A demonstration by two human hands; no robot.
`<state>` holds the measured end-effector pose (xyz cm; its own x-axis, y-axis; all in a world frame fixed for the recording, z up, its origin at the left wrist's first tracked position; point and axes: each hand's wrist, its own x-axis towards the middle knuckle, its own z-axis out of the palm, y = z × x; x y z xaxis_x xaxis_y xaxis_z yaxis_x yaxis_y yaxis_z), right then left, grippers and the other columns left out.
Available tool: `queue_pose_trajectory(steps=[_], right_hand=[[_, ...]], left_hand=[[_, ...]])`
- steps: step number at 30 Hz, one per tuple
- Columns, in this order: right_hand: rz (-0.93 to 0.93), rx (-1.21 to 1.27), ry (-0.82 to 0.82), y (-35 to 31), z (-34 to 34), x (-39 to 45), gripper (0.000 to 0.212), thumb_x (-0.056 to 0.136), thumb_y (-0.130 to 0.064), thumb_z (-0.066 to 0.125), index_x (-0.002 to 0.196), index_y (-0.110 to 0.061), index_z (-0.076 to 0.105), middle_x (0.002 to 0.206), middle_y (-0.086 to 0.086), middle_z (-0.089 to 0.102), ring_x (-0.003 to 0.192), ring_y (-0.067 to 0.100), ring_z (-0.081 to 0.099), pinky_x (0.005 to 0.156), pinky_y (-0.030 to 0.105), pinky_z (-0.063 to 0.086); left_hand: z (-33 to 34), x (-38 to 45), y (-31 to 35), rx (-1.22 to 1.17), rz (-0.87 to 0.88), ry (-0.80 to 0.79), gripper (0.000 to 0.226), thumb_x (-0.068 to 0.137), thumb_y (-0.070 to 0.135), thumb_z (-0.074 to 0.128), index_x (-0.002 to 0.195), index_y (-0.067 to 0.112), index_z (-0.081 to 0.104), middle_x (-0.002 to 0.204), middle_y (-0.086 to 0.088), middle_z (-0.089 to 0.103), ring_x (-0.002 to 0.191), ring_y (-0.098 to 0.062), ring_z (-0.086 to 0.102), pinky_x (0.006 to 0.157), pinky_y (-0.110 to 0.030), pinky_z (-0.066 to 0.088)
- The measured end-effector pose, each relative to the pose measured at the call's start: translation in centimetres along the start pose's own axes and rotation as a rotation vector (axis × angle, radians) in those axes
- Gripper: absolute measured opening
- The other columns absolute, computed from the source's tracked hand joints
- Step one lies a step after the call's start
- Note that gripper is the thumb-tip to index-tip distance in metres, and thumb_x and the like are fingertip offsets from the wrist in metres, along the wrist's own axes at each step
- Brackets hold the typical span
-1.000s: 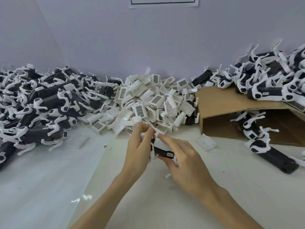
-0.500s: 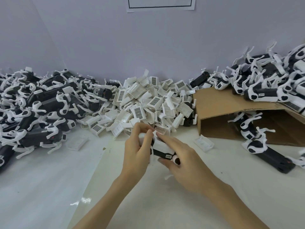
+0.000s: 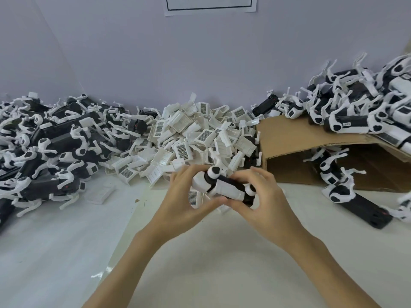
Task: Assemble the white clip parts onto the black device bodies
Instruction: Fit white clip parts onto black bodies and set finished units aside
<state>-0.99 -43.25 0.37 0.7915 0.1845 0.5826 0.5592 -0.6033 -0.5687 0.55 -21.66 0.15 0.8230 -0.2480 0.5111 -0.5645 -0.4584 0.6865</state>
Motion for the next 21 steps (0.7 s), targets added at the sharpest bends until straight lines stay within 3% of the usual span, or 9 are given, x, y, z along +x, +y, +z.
queue_pose_trajectory(steps=[3,4,7,9,14,17,21], right_hand=[[-0.112,-0.052,0.060,0.3,0.3,-0.1,0.046,0.087,-0.046,0.072,0.122,-0.016,0.071,0.117,-0.017,0.068,0.131,-0.017,0.035,0.112,0.032,0.037],[-0.117,-0.036,0.057,0.2,0.5,-0.2,0.048,0.088,-0.047,0.069,0.125,-0.017,0.070,0.118,-0.017,0.066,0.131,-0.016,0.036,0.112,0.031,0.037],[-0.041,0.015,0.023,-0.2,0.6,-0.1,0.043,0.088,-0.046,0.071,0.124,-0.024,0.070,0.119,-0.021,0.066,0.128,0.011,0.049,0.105,0.023,0.043],[-0.030,0.000,-0.003,-0.2,0.3,0.0,0.035,0.089,-0.048,0.073,0.118,-0.029,0.068,0.113,-0.024,0.064,0.119,0.011,0.052,0.096,0.021,0.045],[0.073,0.066,-0.209,0.4,0.0,0.2,0.042,0.089,-0.049,0.076,0.127,-0.037,0.063,0.118,-0.022,0.065,0.118,0.008,0.058,0.098,0.027,0.047],[0.171,0.186,-0.241,0.5,0.4,0.1,0.042,0.086,-0.038,0.084,0.124,-0.037,0.067,0.110,-0.021,0.071,0.106,0.002,0.066,0.087,0.015,0.049],[0.253,0.323,-0.236,0.6,0.6,-0.1,0.035,0.087,-0.033,0.085,0.118,-0.035,0.068,0.104,-0.019,0.075,0.100,0.000,0.069,0.082,0.008,0.047]], left_hand=[[0.1,0.0,-0.1,-0.071,-0.087,0.006,0.051,0.082,0.062,0.081,0.127,0.045,0.064,0.126,0.020,0.059,0.129,-0.012,0.047,0.107,-0.022,0.036],[0.0,0.1,0.0,-0.097,-0.101,0.012,0.050,0.082,0.058,0.083,0.126,0.042,0.066,0.127,0.014,0.061,0.131,-0.014,0.049,0.111,-0.030,0.038],[-0.4,0.4,0.2,-0.114,-0.059,0.003,0.042,0.084,0.046,0.086,0.121,0.034,0.071,0.122,0.006,0.069,0.129,-0.022,0.053,0.113,-0.053,0.037],[-0.4,0.4,0.2,-0.128,-0.038,0.011,0.040,0.083,0.044,0.086,0.119,0.032,0.072,0.118,0.007,0.071,0.126,-0.024,0.056,0.110,-0.060,0.037],[0.3,0.4,0.5,-0.187,-0.178,0.050,0.043,0.075,0.063,0.079,0.112,0.042,0.074,0.114,0.008,0.070,0.124,-0.026,0.059,0.112,-0.055,0.043],[0.8,0.3,0.6,-0.220,-0.219,0.046,0.034,0.078,0.064,0.076,0.108,0.047,0.071,0.111,0.015,0.071,0.121,-0.016,0.062,0.111,-0.052,0.046],[0.9,0.1,0.8,-0.147,-0.146,0.030,0.030,0.091,0.054,0.072,0.115,0.036,0.066,0.112,0.019,0.069,0.119,-0.007,0.060,0.111,-0.054,0.040]])
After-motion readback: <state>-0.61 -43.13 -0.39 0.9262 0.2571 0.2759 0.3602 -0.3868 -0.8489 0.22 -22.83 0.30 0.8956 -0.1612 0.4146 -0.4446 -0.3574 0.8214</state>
